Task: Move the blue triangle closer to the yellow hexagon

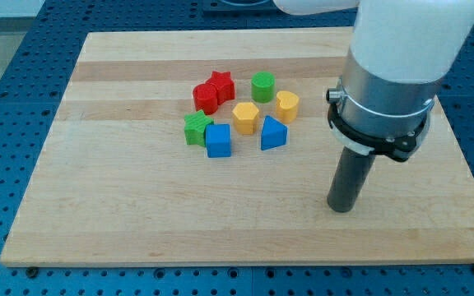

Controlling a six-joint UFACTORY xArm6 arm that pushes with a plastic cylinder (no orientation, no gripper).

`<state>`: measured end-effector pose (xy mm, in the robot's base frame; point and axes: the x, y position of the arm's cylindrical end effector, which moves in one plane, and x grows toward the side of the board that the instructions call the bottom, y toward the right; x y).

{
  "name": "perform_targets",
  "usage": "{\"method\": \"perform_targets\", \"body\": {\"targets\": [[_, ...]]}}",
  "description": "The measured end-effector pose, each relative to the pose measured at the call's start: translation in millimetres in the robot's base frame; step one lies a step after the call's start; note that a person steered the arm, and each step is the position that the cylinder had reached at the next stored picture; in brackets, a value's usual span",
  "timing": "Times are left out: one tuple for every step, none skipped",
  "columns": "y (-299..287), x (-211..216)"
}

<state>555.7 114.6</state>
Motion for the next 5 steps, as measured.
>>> {"method": "perform_targets", "body": {"targets": [[-1.3,0.0],[-33.4,-1.7],[-50.5,-22.7],[-50.6,-35.9],[-57.4,-56.1]]}}
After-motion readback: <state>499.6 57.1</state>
